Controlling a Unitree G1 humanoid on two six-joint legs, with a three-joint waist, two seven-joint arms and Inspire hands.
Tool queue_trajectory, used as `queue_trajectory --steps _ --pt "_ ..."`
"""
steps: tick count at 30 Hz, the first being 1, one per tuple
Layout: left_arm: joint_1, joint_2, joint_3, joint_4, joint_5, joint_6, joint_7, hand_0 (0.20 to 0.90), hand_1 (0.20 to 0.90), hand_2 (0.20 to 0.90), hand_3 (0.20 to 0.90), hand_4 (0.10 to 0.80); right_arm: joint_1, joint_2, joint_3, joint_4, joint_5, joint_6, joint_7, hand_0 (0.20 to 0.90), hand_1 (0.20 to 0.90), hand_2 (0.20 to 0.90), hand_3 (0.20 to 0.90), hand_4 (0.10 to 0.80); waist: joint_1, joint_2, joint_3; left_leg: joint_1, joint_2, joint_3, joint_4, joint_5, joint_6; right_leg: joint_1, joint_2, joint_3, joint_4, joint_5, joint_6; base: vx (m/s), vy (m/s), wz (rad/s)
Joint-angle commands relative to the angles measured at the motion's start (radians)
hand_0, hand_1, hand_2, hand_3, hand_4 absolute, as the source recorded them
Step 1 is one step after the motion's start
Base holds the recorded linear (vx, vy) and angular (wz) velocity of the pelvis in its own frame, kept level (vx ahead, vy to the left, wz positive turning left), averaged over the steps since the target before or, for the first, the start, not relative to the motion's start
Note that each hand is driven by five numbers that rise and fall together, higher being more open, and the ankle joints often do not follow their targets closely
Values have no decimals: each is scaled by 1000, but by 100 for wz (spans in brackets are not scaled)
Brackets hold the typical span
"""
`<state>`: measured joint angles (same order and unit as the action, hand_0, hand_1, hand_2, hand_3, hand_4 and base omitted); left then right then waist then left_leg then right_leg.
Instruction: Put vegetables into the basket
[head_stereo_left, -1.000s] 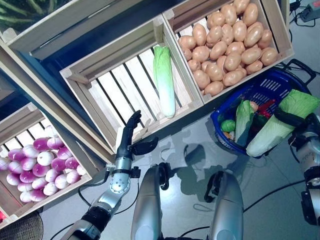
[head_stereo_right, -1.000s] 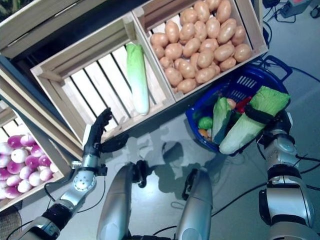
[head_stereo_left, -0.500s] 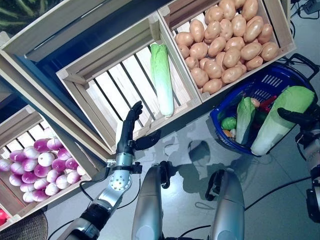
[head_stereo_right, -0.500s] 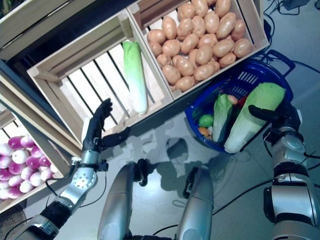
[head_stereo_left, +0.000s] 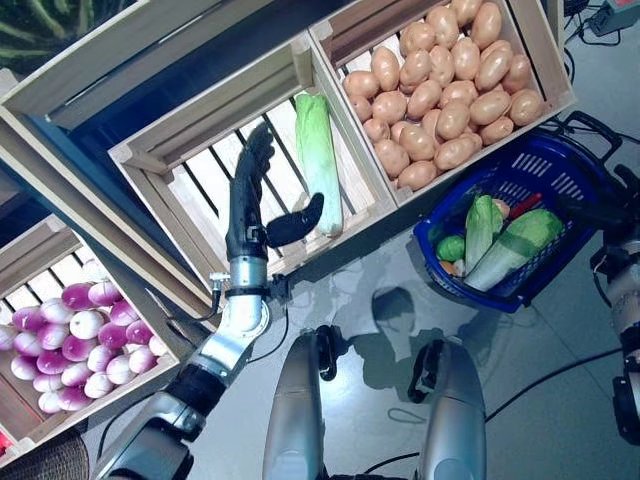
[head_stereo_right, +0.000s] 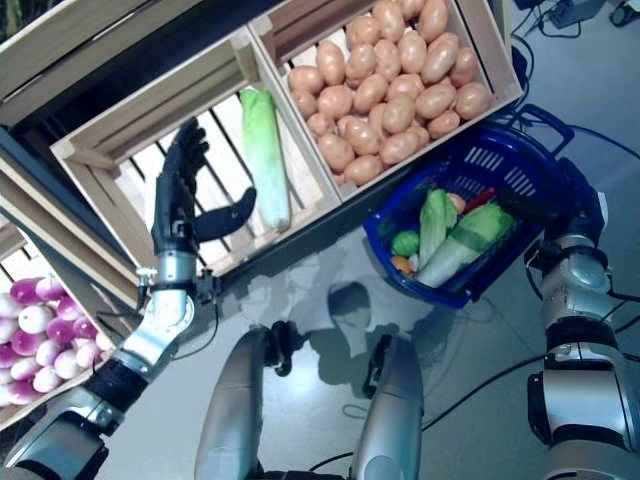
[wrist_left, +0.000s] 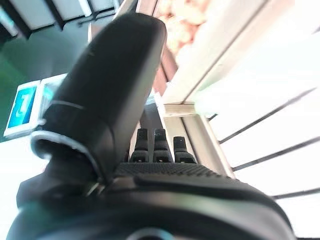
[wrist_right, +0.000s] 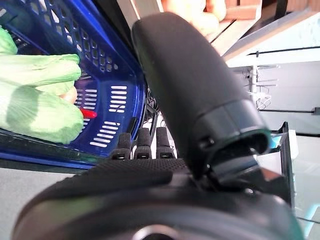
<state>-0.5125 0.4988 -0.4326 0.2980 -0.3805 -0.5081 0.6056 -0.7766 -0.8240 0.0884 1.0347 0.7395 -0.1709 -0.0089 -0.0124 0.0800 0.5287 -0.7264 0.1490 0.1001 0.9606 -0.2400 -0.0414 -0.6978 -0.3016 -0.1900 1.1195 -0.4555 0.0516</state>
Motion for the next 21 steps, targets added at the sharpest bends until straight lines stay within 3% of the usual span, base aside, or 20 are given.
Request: queue_trajectory --steps 1,6,13,21 --pt "-119 -8 84 7 -69 -39 -3 900 900 900 900 800 -112 -12 29 -89 -52 -131 -40 900 900 900 900 800 -28 -54 -39 70 -6 32 61 -185 51 31 32 8 -132 134 -33 5 1 -15" --pt "-205 -42 59 85 -119 40 11 900 900 900 900 800 -116 18 84 -139 -56 -124 19 900 900 900 900 800 -46 -69 -41 68 2 37 52 -178 50 25 44 16 -142 142 -30 4 1 -5" --pt "-367 -103 54 347 -136 115 120 900 900 900 900 800 -101 78 115 -144 0 -126 31 900 900 900 900 800 -76 -102 -30 44 19 50 73 -183 53 -5 58 26 -145 154 -16 -24 -9 -10" --pt "-517 -117 41 537 -193 201 180 900 900 900 900 800 -87 132 118 -137 38 -119 25 900 900 900 900 800 -108 -135 -9 2 35 62 90 -184 52 -54 79 38 -146 172 -1 -46 -1 -12"
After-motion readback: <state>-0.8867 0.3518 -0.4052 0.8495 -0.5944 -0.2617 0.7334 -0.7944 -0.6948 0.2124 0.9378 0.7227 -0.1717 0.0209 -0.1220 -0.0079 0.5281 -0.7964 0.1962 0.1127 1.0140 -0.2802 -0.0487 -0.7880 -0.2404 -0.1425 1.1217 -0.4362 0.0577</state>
